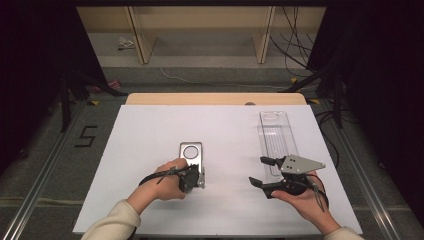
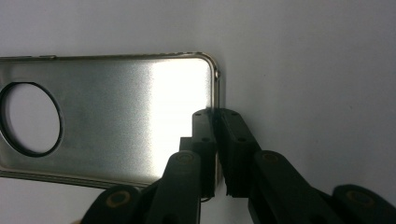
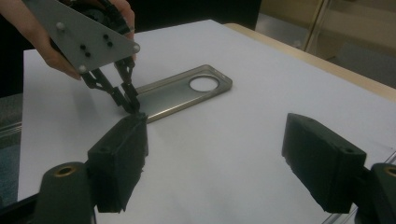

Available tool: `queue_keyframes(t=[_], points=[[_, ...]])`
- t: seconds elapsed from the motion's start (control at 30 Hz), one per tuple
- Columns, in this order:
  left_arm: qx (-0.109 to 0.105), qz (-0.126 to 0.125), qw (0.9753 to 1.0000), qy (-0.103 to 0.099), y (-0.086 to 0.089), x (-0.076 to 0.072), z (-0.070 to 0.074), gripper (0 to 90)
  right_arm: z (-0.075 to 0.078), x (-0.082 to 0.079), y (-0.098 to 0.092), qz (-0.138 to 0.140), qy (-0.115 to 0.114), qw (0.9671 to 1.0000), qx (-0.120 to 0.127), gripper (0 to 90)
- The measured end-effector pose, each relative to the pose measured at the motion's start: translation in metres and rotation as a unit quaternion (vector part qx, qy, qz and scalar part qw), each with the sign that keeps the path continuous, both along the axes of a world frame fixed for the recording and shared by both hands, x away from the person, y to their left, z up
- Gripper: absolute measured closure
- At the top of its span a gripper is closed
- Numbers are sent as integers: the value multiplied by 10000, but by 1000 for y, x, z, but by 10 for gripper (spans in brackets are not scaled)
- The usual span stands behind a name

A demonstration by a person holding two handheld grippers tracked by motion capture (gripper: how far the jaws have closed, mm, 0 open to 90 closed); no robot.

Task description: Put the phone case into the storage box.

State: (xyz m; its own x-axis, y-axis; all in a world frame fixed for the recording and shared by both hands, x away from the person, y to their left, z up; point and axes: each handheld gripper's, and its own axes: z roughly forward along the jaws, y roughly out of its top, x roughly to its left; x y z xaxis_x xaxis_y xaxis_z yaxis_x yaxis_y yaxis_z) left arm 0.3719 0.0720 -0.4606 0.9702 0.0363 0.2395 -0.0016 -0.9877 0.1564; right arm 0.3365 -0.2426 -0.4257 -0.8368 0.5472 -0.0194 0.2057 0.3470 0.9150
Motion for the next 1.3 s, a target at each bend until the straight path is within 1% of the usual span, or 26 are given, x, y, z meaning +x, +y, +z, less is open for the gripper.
queue_keyframes(t=[0.43, 0.57, 0.63, 0.73, 0.83, 0.87, 0.9, 0.93, 1.0, 1.03, 1.07, 1.13, 1.17, 1.27, 1.3], points=[[2, -28, 10000, -29, 0, -1, 0, 858, 0, 0, 0, 8, 4, 10000, -12, 237], [11, -40, 10000, -69, 0, -1, 0, 861, 0, 0, 0, 3, 1, 10000, -12, 238], [-7, -7, 10000, -51, 0, -2, 0, 863, 0, 0, 0, 7, -3, 10000, -19, 238], [-29, -28, 9999, -109, 1, -3, -1, 869, 0, 0, 0, 7, -2, 10000, -7, 238], [31, -93, 9999, -128, 1, -3, 0, 871, 0, 0, 0, -15, -5, 10000, 37, 237], [18, -92, 9999, -130, 2, -4, 0, 874, 0, 0, 0, -21, -1, 10000, 48, 237], [-5, -141, 9997, -193, 2, -3, 0, 875, 0, 0, 1, -29, -6, 10000, 47, 237], [-32, -112, 9998, -184, 2, -4, -1, 875, 0, 0, 1, -29, -6, 10000, 47, 237], [48, -177, 9995, -259, 3, -3, 1, 879, 0, 0, 1, -35, -7, 10000, 66, 237], [28, -144, 9996, -260, 4, -4, 1, 880, 0, 0, 1, -44, -8, 10000, 70, 236], [-38, -106, 9996, -274, 5, -5, 1, 882, 0, 0, 0, -47, -9, 10000, 73, 236], [-83, -89, 9995, -302, 6, -6, 3, 883, 0, 0, 1, -56, -5, 10000, 82, 237], [-147, -123, 9990, -392, 6, -8, 6, 883, 0, 0, 1, -60, -12, 9999, 84, 237], [-199, -128, 9988, -422, 6, -10, 8, 883, 0, 0, 1, -65, -18, 9999, 84, 237], [-201, -174, 9985, -476, 6, -11, 9, 884, 0, 0, 1, -68, -14, 9999, 83, 237]])
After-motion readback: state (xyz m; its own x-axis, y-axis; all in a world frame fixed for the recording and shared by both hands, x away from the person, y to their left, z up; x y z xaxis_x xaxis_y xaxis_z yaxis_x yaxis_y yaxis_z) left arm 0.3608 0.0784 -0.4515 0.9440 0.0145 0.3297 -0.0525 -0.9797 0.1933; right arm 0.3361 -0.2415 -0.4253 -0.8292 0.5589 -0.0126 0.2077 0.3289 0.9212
